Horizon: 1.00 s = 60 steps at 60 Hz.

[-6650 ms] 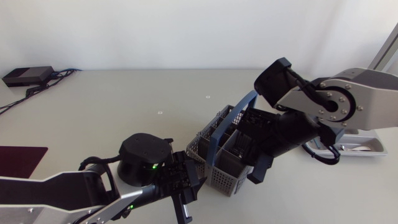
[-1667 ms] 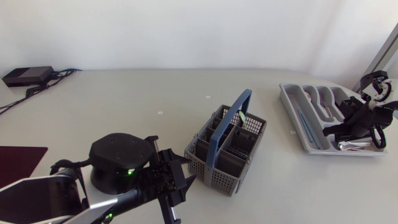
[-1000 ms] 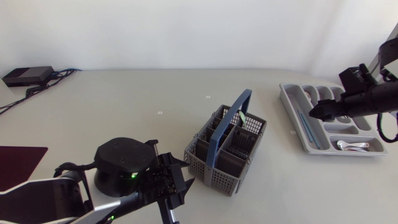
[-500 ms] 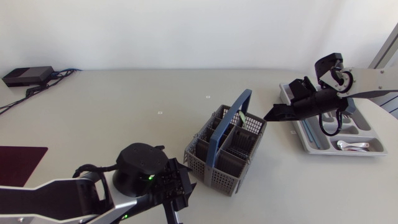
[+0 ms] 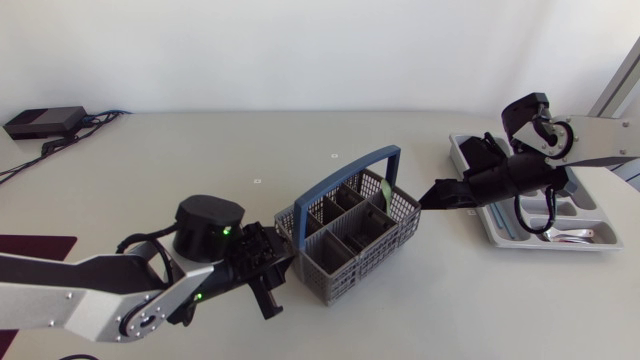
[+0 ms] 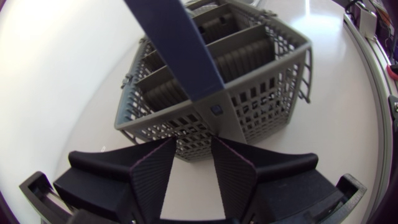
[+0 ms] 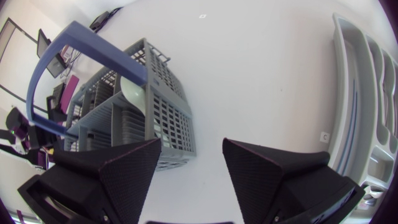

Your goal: Sort the cutlery from the basket into the organizer compartments.

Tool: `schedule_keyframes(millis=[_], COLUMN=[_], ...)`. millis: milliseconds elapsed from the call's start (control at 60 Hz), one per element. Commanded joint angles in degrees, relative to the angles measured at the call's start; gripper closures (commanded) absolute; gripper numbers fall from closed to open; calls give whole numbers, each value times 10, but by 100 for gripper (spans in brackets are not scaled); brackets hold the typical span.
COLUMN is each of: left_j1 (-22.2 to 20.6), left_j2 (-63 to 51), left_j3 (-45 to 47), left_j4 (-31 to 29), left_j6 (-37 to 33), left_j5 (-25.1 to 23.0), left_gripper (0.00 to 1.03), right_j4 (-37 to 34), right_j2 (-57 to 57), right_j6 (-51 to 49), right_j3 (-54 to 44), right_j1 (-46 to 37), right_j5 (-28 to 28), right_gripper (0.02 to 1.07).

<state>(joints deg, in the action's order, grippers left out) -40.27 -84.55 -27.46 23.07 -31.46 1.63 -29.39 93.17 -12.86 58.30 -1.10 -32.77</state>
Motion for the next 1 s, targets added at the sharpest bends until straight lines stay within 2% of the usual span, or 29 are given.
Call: schedule_keyframes(millis=[0,183,267,383,450,550,633,700,767,867,983], left_j1=[40,143,171,201,223,235,215,170,109,27,12], left_j2=[-16,-57,-61,-20,31,149,255,314,329,315,266], left_j3=[-22,-53,-56,-39,-26,-8,-8,-26,-53,-80,-89], left_j4=[23,25,25,14,-20,-109,-192,-254,-294,-304,-290], left_j6=[-11,-12,-11,-11,-11,-6,11,35,65,88,91], left_j5=[-28,-109,-143,-162,-187,-213,-221,-219,-193,-131,-116], left_gripper=[62,62,62,62,62,62,62,62,62,62,62], right_j4=[-21,-25,-11,-8,-3,-1,-1,-1,-3,-4,-3], right_j2=[-36,-77,-91,-109,-120,-139,-154,-166,-178,-191,-201], right_j6=[-8,8,20,21,22,21,21,21,21,23,28], right_j3=[-40,-78,-87,-92,-99,-110,-116,-121,-125,-137,-144], right_j1=[30,73,80,80,80,79,73,62,59,63,71], right_j5=[-14,12,46,73,89,101,101,101,100,99,99], right_gripper=[35,35,35,34,34,34,34,34,34,34,34])
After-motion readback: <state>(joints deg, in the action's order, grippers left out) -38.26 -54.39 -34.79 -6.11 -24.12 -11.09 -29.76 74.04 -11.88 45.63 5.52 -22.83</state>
